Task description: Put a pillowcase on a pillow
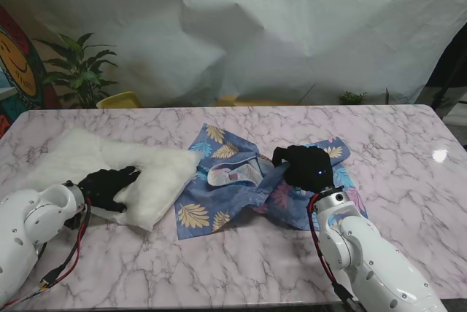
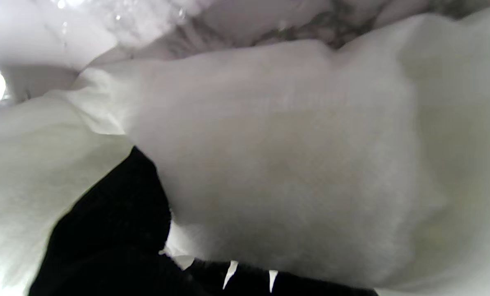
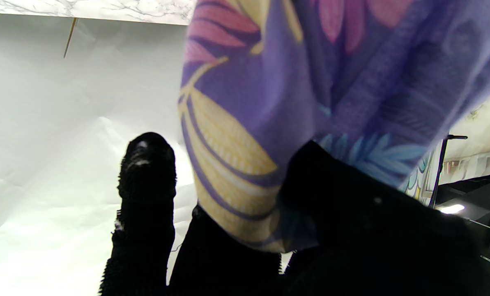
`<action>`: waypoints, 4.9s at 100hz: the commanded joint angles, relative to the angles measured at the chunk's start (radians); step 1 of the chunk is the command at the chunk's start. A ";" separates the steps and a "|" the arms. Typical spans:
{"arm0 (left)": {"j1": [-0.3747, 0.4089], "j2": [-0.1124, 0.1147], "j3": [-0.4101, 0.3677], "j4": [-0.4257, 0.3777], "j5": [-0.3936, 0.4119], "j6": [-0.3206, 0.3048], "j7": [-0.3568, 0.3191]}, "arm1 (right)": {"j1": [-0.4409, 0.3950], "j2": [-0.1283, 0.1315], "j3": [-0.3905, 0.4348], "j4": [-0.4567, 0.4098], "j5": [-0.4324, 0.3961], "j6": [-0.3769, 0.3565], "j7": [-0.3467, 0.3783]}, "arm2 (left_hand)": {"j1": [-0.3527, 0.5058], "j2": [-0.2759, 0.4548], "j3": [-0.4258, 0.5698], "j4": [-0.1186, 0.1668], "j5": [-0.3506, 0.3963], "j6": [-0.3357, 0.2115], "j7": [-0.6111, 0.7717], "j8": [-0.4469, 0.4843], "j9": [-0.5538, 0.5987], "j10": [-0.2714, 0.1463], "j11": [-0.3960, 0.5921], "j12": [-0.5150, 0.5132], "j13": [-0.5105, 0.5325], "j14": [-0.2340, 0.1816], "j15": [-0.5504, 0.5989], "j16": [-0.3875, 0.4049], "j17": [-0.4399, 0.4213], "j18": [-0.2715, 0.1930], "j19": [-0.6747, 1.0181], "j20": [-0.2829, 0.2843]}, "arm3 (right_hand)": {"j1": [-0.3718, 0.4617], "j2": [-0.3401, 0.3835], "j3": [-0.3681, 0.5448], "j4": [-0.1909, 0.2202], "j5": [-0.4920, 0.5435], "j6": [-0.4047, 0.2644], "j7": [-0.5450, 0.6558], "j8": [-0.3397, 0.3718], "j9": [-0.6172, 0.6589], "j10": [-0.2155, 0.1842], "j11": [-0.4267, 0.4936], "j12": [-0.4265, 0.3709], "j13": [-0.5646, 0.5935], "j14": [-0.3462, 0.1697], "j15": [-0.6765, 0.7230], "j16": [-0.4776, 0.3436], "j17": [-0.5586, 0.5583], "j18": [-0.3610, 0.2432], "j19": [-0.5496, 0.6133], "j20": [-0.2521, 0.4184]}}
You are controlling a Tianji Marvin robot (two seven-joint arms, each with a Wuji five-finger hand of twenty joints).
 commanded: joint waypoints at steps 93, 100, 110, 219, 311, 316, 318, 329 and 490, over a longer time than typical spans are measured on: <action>-0.043 -0.136 0.066 0.003 -0.185 0.054 0.532 | 0.030 0.013 -0.030 0.025 -0.021 -0.043 0.035 | 0.322 0.074 0.061 -0.048 0.513 -0.275 1.178 0.688 0.913 -0.016 0.575 0.485 0.721 -0.096 0.641 0.273 0.605 -0.172 1.051 0.093 | 0.044 -0.003 0.029 -0.010 0.010 -0.037 0.027 0.019 -0.007 -0.050 0.017 0.018 0.029 -0.003 0.004 -0.007 -0.012 0.001 0.003 0.007; -0.060 -0.145 0.076 -0.009 -0.224 0.031 0.529 | 0.031 0.013 -0.032 0.026 -0.021 -0.044 0.036 | 0.320 0.073 0.060 -0.048 0.513 -0.276 1.178 0.688 0.912 -0.019 0.573 0.486 0.718 -0.095 0.638 0.274 0.597 -0.171 1.046 0.093 | 0.044 -0.004 0.029 -0.010 0.010 -0.037 0.027 0.019 -0.007 -0.050 0.017 0.019 0.029 -0.002 0.004 -0.007 -0.011 -0.001 0.003 0.007; -0.084 -0.146 0.095 -0.020 -0.240 -0.014 0.509 | 0.030 0.013 -0.031 0.023 -0.022 -0.044 0.037 | 0.319 0.074 0.057 -0.047 0.512 -0.283 1.177 0.689 0.911 -0.026 0.570 0.490 0.711 -0.098 0.634 0.277 0.587 -0.174 1.039 0.095 | 0.044 -0.004 0.029 -0.010 0.010 -0.037 0.027 0.019 -0.007 -0.050 0.017 0.019 0.029 -0.002 0.005 -0.007 -0.010 -0.001 0.003 0.007; -0.242 -0.124 0.373 0.046 -0.257 -0.309 0.345 | 0.025 0.016 -0.003 0.029 -0.023 -0.057 0.044 | 0.287 0.050 0.113 -0.059 0.530 -0.310 1.165 0.741 0.934 -0.051 0.560 0.562 0.721 -0.117 0.640 0.340 0.568 -0.194 1.036 0.145 | 0.041 -0.010 0.036 -0.011 0.019 -0.043 0.024 0.021 -0.001 -0.055 0.013 0.017 0.029 -0.006 0.005 -0.009 -0.011 -0.011 0.003 0.007; -0.222 -0.112 0.388 0.098 -0.326 -0.378 0.272 | 0.052 0.045 -0.025 -0.063 -0.233 -0.027 -0.103 | 0.289 0.055 0.115 -0.061 0.525 -0.306 1.166 0.758 0.933 -0.052 0.571 0.584 0.721 -0.119 0.649 0.364 0.562 -0.197 1.044 0.161 | 0.062 -0.273 0.269 -0.030 0.060 -0.030 -0.019 0.093 -0.054 -0.150 -0.025 -0.008 -0.067 -0.015 -0.246 -0.071 0.003 -0.099 -0.061 -0.061; -0.223 -0.114 0.391 0.098 -0.326 -0.379 0.278 | 0.056 0.047 -0.035 -0.063 -0.238 -0.033 -0.102 | 0.289 0.055 0.115 -0.061 0.525 -0.305 1.166 0.759 0.933 -0.053 0.572 0.584 0.721 -0.120 0.649 0.365 0.561 -0.196 1.044 0.162 | 0.064 -0.276 0.273 -0.031 0.070 -0.030 -0.019 0.100 -0.052 -0.154 -0.022 -0.005 -0.068 -0.015 -0.250 -0.073 0.008 -0.105 -0.063 -0.065; -0.224 -0.114 0.393 0.099 -0.327 -0.380 0.279 | 0.058 0.047 -0.038 -0.063 -0.238 -0.035 -0.101 | 0.290 0.054 0.115 -0.061 0.525 -0.305 1.166 0.759 0.933 -0.053 0.573 0.585 0.722 -0.120 0.650 0.366 0.561 -0.196 1.044 0.162 | 0.064 -0.276 0.274 -0.031 0.073 -0.029 -0.019 0.103 -0.052 -0.156 -0.020 -0.003 -0.069 -0.013 -0.251 -0.073 0.010 -0.108 -0.063 -0.066; -0.219 -0.117 0.392 0.097 -0.316 -0.398 0.300 | 0.066 0.050 -0.046 -0.058 -0.246 -0.035 -0.096 | 0.291 0.047 0.121 -0.061 0.528 -0.306 1.172 0.763 0.937 -0.055 0.577 0.588 0.726 -0.121 0.654 0.369 0.564 -0.196 1.047 0.163 | 0.065 -0.277 0.279 -0.033 0.089 -0.029 -0.020 0.118 -0.051 -0.161 -0.016 0.003 -0.067 -0.011 -0.253 -0.073 0.018 -0.119 -0.065 -0.071; 0.010 -0.102 0.103 -0.231 -0.337 -0.249 0.202 | 0.094 0.054 -0.013 0.025 -0.227 -0.012 -0.048 | 0.284 0.052 0.151 -0.071 0.521 -0.303 1.173 0.801 0.943 -0.065 0.582 0.635 0.739 -0.133 0.649 0.405 0.566 -0.197 1.043 0.169 | 0.058 -0.269 0.285 -0.039 0.143 -0.029 -0.042 0.171 -0.048 -0.176 0.002 0.016 -0.066 -0.010 -0.246 -0.057 0.014 -0.157 -0.056 -0.066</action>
